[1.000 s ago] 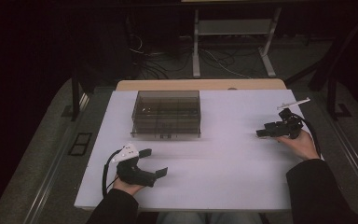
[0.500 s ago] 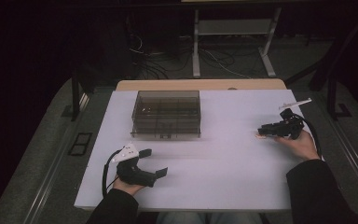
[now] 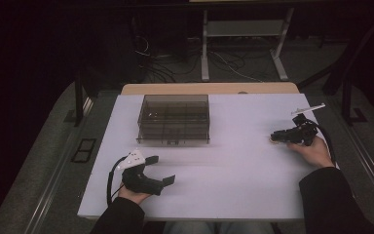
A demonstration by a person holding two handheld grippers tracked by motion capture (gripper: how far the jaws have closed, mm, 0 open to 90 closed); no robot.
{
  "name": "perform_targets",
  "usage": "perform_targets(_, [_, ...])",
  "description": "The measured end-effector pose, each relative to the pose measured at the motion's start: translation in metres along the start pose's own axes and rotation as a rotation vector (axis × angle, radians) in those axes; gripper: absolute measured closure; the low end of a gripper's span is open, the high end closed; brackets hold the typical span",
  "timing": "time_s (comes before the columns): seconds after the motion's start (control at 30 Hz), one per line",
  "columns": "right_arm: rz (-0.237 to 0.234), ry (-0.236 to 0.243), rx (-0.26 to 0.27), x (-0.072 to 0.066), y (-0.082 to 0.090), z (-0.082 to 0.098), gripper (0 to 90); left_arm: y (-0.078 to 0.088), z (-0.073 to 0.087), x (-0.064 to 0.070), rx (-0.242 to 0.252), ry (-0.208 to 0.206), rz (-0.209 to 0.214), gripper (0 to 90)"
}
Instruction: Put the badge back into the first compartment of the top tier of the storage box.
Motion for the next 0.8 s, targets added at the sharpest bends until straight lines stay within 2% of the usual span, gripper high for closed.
perform_targets(0.13, [0.004, 0.005, -0.032, -0.001, -0.005, 0.001, 64.7, 0.0, 0.0, 0.0, 0.001, 0.0, 0.001, 0.0])
perform_targets(0.2, [-0.003, 0.007, -0.03, -0.002, -0.006, 0.0, 65.3, 0.0, 0.0, 0.0, 0.0, 0.0, 0.002, 0.0])
perform_targets(0.3, [-0.01, 0.016, -0.036, -0.005, -0.008, -0.001, 69.3, 0.0, 0.0, 0.0, -0.001, -0.002, 0.002, 0.0])
perform_targets(0.47, [-0.01, 0.017, -0.027, -0.005, -0.006, -0.003, 74.4, 0.0, 0.0, 0.0, -0.002, -0.002, 0.001, 0.0])
perform_targets(0.57, [-0.024, 0.01, -0.002, -0.005, -0.003, -0.004, 79.7, 0.0, 0.0, 0.0, -0.003, -0.004, 0.0, 0.0])
perform_targets(0.8, [-0.005, 0.031, -0.011, -0.011, -0.001, -0.007, 81.5, 0.0, 0.0, 0.0, -0.002, -0.005, -0.001, 0.0])
Point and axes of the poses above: each handheld gripper's, and its own axes: y roughly backward along the jaws, z roughly out of its underside, x roughly to its right, the point moved 3 cm from there along -y, roughly forward along the jaws, and after that the axes turned 12 degrees about y, right-handed, at the moved point
